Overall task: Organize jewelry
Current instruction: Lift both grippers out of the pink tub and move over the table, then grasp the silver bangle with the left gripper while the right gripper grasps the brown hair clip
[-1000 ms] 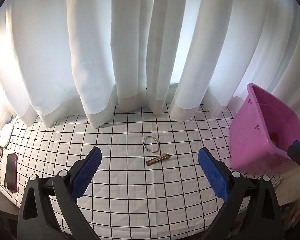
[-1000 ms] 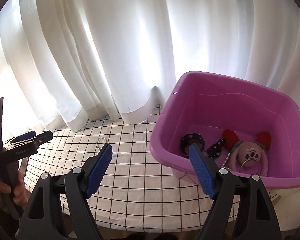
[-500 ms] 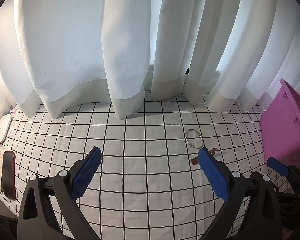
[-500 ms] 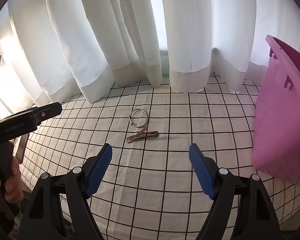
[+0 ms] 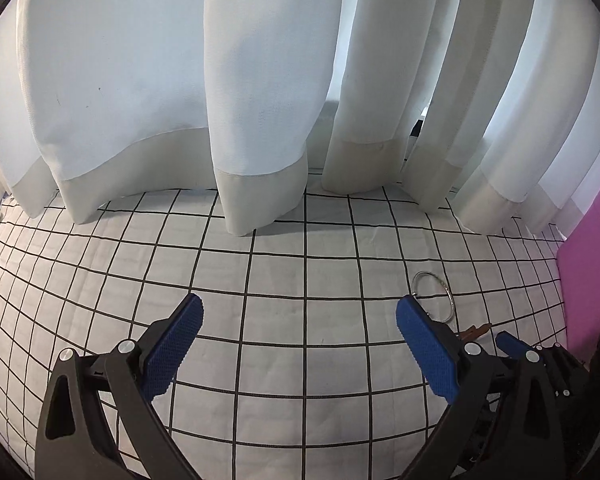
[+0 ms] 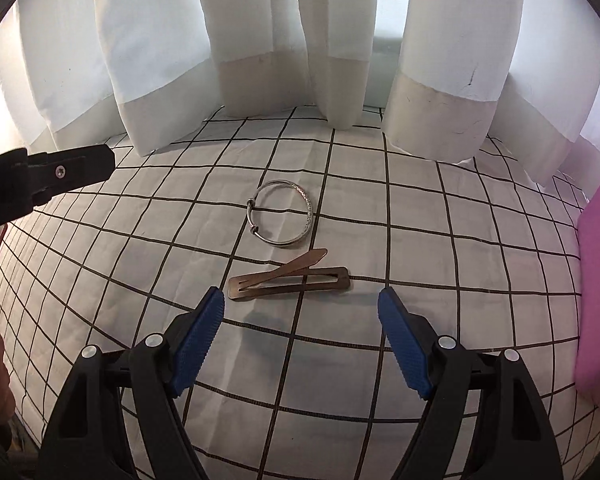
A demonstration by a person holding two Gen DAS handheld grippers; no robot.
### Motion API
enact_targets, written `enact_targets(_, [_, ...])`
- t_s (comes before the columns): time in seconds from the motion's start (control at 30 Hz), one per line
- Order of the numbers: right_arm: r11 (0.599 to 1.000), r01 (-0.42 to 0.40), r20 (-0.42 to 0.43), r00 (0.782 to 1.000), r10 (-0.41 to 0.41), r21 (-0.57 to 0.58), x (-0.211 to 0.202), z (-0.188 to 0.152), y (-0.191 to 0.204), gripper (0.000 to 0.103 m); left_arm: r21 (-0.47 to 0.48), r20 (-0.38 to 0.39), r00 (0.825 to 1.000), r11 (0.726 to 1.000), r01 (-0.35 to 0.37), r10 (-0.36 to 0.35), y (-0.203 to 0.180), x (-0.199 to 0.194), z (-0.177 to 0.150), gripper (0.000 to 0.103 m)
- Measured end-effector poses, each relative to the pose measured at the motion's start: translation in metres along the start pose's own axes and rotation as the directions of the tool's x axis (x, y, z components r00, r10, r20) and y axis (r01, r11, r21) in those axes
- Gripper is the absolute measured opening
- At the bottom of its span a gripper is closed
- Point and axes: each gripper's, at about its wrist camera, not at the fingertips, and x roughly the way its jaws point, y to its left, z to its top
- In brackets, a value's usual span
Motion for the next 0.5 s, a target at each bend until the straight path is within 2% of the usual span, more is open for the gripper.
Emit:
enact_targets(0.1, [0.999,0.018,-0.014,1.000,-0.019,-0.029,0.010,0.002,0.006,0.076,-0.019,-0.012,1.000,1.000,-0.002,0.002,0.005,0.005,-0.002,0.095])
enact_targets(0.2, [0.998,0.029,0.008,1.000,-0.028,-0.058,0.012,0.003,0.008,0.077,-0.023,-0.020,1.000,1.000,-0.011,0.010,0.008,0.009,-0.003,0.095])
enact_targets(0.4, [0.998,0.051,0.018,0.999,-0.050,-0.026,0.012,0.008,-0.019,0.077,-0.015,-0.031,0.999,1.000,-0.010,0.010,0.003,0.017,-0.001,0.095])
enact_targets(0.5, [0.996,0.089,0.019,0.996,-0.089,-0.021,0.013,0.012,-0.033,0.077,-0.010,-0.036,0.999,1.000,0.000,-0.001,-0.003,0.021,0.000,0.095])
